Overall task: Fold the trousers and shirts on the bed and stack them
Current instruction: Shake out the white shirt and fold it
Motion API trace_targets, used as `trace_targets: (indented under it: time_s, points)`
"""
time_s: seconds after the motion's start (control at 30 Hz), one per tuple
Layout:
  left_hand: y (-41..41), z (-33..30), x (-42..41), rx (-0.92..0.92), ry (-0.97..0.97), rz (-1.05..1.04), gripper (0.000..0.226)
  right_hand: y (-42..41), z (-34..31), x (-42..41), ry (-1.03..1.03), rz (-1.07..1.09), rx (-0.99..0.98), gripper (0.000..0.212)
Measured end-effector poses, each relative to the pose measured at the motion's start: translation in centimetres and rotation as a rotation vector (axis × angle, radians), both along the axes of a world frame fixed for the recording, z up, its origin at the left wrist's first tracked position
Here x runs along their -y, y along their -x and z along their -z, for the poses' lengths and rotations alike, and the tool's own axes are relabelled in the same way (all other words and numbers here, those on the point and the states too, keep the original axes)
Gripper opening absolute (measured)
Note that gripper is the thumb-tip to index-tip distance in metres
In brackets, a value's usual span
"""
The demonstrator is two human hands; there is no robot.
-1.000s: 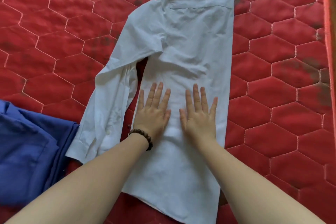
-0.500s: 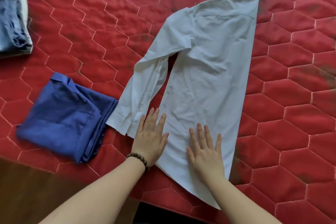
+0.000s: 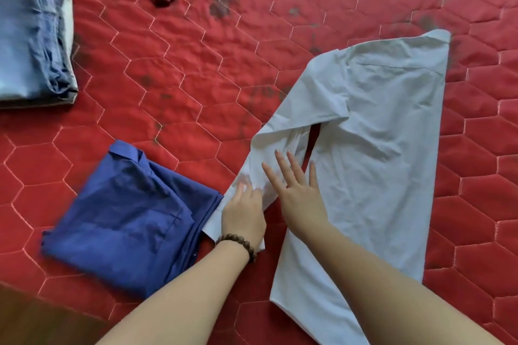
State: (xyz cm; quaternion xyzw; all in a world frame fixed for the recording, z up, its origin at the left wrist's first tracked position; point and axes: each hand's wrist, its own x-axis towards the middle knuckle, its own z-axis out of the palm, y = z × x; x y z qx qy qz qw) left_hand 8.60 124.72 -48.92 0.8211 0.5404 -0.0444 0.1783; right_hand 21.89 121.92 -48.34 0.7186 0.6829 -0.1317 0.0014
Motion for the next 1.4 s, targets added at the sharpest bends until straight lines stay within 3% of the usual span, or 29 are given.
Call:
trace_targets:
  time_s: [0.1,0.2,0.3,0.4,0.5,0.57,0.63,0.7,0.77,0.83,0.97,1.07,1.23,1.4]
  points:
    - [1.1,-2.4,-4.2,0.188,0.023,0.012,0.025,0.9,-1.2,-3.5,0.028,-0.03,0.027,0.071]
    - [2.7,-5.3,-10.3,0.253,-0.07,0.121,0.025,1.6,-3.0,-8.1,0.03,-0.033,0.012,0.067]
    - [3.9,-8.6,-17.0,0.262,-0.179,0.187,0.018,2.0,-5.2,-13.8,0.031,0.037,-0.053,0.039]
    - [4.0,-12.0,-23.3,0.294,-0.296,0.276,0.017,1.8,-8.4,-19.4,-0.159,0.143,-0.075,0.013]
    - [3.9,-14.5,-27.9,0.375,-0.401,0.307,0.019,1.4,-11.1,-22.8,-0.439,0.183,-0.098,0.014]
    - [4.4,-14.4,-29.5,0.378,-0.391,0.277,0.03,1.2,-11.5,-23.6,-0.477,0.162,-0.05,0.019]
    - [5.4,-12.6,-29.8,0.319,-0.268,0.221,0.042,1.3,-10.2,-23.5,-0.317,0.106,-0.031,0.014]
    - [6.8,-9.9,-29.3,0.157,-0.058,0.203,0.034,1.5,-7.6,-22.4,-0.046,0.002,-0.064,0.007]
    - [8.0,-7.3,-28.3,-0.072,0.119,0.244,0.023,2.1,-5.4,-21.0,0.165,-0.042,-0.16,0.018]
    - [9.0,-5.4,-27.3,-0.138,0.161,0.289,0.02,2.8,-3.7,-20.0,0.176,-0.004,-0.184,0.026]
    - [8.6,-4.8,-27.3,0.157,0.086,0.173,0.016,4.2,-3.0,-20.7,0.006,0.11,-0.279,0.049]
    - [7.2,-6.7,-28.6,0.31,0.01,0.214,0.016,4.5,-4.0,-23.2,-0.074,0.091,-0.355,0.058]
    - [4.2,-9.1,-30.4,0.391,-0.018,0.341,0.012,4.0,-5.4,-26.9,-0.009,0.111,-0.458,0.032]
    - [1.7,-10.8,-31.0,0.41,-0.084,0.388,0.012,0.7,-7.6,-27.1,-0.06,0.147,-0.47,0.025]
